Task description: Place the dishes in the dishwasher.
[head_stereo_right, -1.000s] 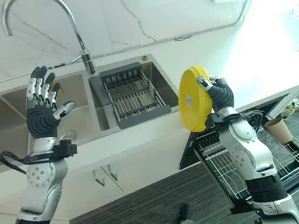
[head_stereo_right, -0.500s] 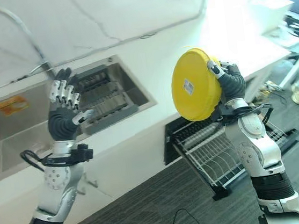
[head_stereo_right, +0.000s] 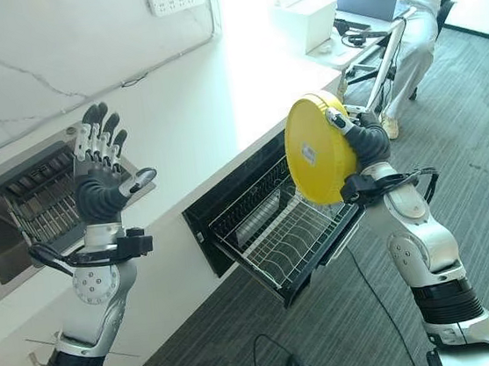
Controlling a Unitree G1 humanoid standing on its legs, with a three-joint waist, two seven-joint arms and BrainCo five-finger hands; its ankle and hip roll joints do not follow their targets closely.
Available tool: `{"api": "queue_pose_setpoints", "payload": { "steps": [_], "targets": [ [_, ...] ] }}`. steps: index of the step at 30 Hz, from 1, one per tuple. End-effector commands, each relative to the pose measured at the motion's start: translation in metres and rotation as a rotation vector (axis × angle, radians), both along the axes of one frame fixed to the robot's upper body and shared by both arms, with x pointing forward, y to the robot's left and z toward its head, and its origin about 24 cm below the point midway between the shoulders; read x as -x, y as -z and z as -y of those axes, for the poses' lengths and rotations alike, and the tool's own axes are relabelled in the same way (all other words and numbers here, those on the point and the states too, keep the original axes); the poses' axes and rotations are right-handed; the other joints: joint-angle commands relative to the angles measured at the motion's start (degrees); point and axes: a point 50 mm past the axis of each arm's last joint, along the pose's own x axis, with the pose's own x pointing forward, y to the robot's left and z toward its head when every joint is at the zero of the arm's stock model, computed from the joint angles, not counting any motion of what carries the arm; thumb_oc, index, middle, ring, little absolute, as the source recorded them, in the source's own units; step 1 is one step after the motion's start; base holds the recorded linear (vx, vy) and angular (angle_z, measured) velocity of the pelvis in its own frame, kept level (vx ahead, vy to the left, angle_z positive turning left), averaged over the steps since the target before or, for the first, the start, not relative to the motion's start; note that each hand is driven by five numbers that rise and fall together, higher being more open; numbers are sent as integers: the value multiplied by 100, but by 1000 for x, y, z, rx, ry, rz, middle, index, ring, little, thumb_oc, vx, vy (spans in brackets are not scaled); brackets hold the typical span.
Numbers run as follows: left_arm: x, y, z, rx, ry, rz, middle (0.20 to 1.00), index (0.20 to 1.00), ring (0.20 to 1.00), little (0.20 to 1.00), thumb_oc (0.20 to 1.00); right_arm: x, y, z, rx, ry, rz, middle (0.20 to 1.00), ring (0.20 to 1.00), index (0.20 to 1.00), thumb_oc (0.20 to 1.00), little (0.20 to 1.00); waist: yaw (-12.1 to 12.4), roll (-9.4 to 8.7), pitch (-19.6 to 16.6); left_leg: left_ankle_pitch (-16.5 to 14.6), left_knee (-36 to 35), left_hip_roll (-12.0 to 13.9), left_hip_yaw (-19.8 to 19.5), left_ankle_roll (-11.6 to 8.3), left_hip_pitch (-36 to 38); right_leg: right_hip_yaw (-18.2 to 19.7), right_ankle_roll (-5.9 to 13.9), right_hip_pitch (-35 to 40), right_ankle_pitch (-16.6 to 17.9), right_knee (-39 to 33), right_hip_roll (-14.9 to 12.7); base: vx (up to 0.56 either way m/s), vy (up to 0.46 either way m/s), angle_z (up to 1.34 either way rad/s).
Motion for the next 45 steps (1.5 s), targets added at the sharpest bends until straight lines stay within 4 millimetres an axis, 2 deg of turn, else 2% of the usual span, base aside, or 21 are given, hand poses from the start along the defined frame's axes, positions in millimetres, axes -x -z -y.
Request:
{"api": "queue_pose_setpoints", "payload": {
  "steps": [1,6,11,21,28,33,40,45],
  "targets": [
    [5,-23,5,-71,13,147,1000,1000,1000,1000,1000,10,-51,-14,-11,-69,254,200,200,200,200,200,180,-266,-178,-119,-58,-114,-47,2,302,-524,929,497,518,-539,-1056,128,151,-17],
    [7,-22,5,-82,7,138,1000,1000,1000,1000,1000,8,-43,-14,10,-60,208,200,200,200,200,200,260,-291,-281,-299,-70,-260,-47,99,416,-515,972,613,465,-613,-1094,102,59,1],
    [11,-23,-2,-96,-28,156,1000,1000,1000,1000,1000,4,-33,-12,47,-25,164,200,200,200,200,200,385,-308,-302,-337,-152,-283,-167,160,456,-485,977,680,430,-665,-1058,40,-8,10],
    [22,-35,-37,-140,-195,226,1000,1000,1000,1000,1000,-5,-28,-2,158,67,115,200,200,200,200,200,631,-286,-332,-380,-108,-287,-376,169,517,-588,878,782,136,-375,-949,37,-21,1],
    [24,-37,-51,-148,-257,234,1000,1000,1000,1000,1000,-5,-31,7,160,130,125,200,200,200,200,200,661,-258,-368,-369,-180,-331,-453,168,562,-610,856,834,92,-372,-923,9,9,8],
    [27,-39,-64,-158,-306,226,1000,1000,1000,1000,1000,1,-35,25,237,218,132,200,200,200,200,200,643,-246,-416,-369,-231,-355,-478,151,587,-608,860,843,80,-366,-922,-8,7,1],
    [35,-42,-82,-180,-425,257,1000,1000,1000,1000,1000,5,-24,45,405,329,76,200,200,200,200,200,627,-231,-452,-341,-308,-360,-471,136,630,-547,866,881,124,-474,-908,-16,5,0],
    [38,-47,-92,-184,-471,275,1000,1000,1000,1000,1000,6,-21,51,453,343,52,200,200,200,200,200,618,-236,-474,-347,-309,-377,-476,133,635,-524,859,887,100,-467,-897,0,0,0]
  ]
}}
